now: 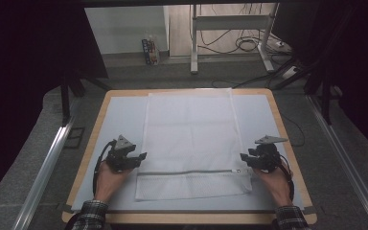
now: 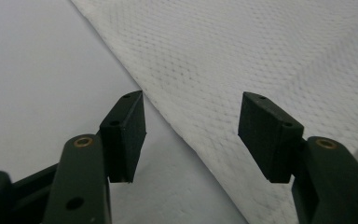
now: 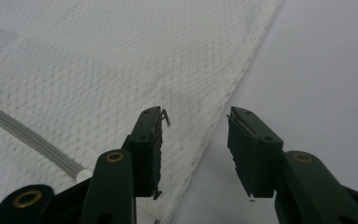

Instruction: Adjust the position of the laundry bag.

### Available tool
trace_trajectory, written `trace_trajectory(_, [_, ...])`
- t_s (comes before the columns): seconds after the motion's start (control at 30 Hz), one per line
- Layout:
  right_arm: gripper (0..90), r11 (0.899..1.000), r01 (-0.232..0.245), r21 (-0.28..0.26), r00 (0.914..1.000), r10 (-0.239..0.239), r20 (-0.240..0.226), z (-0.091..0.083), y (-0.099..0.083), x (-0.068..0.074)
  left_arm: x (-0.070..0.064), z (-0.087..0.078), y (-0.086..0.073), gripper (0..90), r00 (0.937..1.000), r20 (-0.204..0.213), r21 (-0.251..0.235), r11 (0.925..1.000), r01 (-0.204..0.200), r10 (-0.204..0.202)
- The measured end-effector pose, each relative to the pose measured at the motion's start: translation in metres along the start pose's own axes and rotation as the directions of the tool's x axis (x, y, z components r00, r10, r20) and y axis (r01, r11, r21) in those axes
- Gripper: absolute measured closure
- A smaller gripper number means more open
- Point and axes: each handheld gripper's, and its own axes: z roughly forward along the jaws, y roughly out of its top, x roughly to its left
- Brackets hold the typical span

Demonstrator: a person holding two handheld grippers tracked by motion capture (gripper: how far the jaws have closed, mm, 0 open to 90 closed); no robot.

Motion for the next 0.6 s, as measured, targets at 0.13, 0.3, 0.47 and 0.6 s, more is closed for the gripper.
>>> trace_trajectory(0.13, [52.1,1.000,0.000,-0.005,0.9999,0.000,0.015,0.007,0.002,-0.004,0.004,0.009,0.003,39.2,1.0000,-0.001,0.018,0.9998,0.009,-0.009])
trace_trajectory(0.3, [53.7,1.000,0.012,0.009,0.9988,-0.012,0.046,0.018,0.006,-0.009,0.008,0.015,0.006,42.7,0.9998,-0.020,0.018,0.9998,0.006,-0.005])
trace_trajectory(0.47, [55.7,1.000,0.014,0.004,0.9981,-0.014,0.059,0.022,0.010,-0.010,0.012,0.019,0.007,45.1,0.9995,-0.027,0.016,0.9997,0.017,-0.017])
trace_trajectory(0.6, [56.1,1.000,0.015,0.011,0.9985,-0.016,0.053,0.029,0.013,-0.011,0.010,0.021,0.007,44.7,0.9995,-0.031,0.021,0.9998,0.006,-0.005])
